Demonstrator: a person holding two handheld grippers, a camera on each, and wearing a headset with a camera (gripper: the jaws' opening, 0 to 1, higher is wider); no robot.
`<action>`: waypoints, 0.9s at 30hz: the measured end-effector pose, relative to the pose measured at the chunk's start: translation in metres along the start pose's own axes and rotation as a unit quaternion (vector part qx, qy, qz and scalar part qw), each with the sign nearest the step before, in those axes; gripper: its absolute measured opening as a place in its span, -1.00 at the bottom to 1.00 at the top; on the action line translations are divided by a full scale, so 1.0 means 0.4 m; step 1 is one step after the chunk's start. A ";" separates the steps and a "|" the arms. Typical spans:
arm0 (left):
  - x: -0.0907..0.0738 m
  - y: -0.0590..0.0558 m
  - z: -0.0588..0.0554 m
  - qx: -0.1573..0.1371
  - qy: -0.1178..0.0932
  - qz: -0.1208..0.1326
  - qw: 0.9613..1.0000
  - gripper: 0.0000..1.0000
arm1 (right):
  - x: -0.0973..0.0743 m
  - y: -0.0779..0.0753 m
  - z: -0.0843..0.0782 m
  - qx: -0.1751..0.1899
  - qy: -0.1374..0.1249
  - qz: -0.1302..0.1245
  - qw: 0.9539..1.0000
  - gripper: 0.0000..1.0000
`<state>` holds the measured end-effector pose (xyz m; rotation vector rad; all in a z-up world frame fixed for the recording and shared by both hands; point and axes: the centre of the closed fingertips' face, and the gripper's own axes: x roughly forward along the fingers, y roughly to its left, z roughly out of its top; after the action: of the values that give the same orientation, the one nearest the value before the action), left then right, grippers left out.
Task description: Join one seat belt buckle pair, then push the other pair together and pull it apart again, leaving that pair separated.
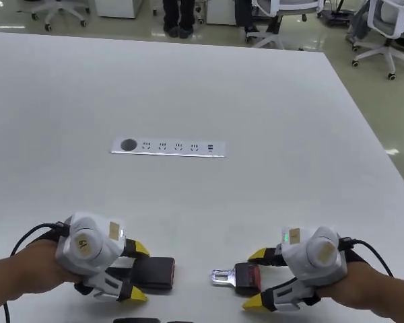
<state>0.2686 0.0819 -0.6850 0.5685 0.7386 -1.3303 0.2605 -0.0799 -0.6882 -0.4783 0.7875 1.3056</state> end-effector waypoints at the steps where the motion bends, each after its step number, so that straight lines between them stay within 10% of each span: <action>1: -0.001 0.001 -0.001 -0.004 0.000 0.000 1.000 -0.18 | 0.000 -0.004 0.000 -0.001 0.001 -0.003 1.000 -0.10; 27: -0.002 0.011 -0.005 0.017 0.000 -0.012 1.000 -0.33 | 0.007 -0.020 0.012 -0.001 -0.029 -0.011 1.000 -0.33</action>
<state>0.2727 0.0844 -0.6859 0.5889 0.7265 -1.3680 0.2698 -0.0765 -0.6882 -0.4468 0.7310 1.2949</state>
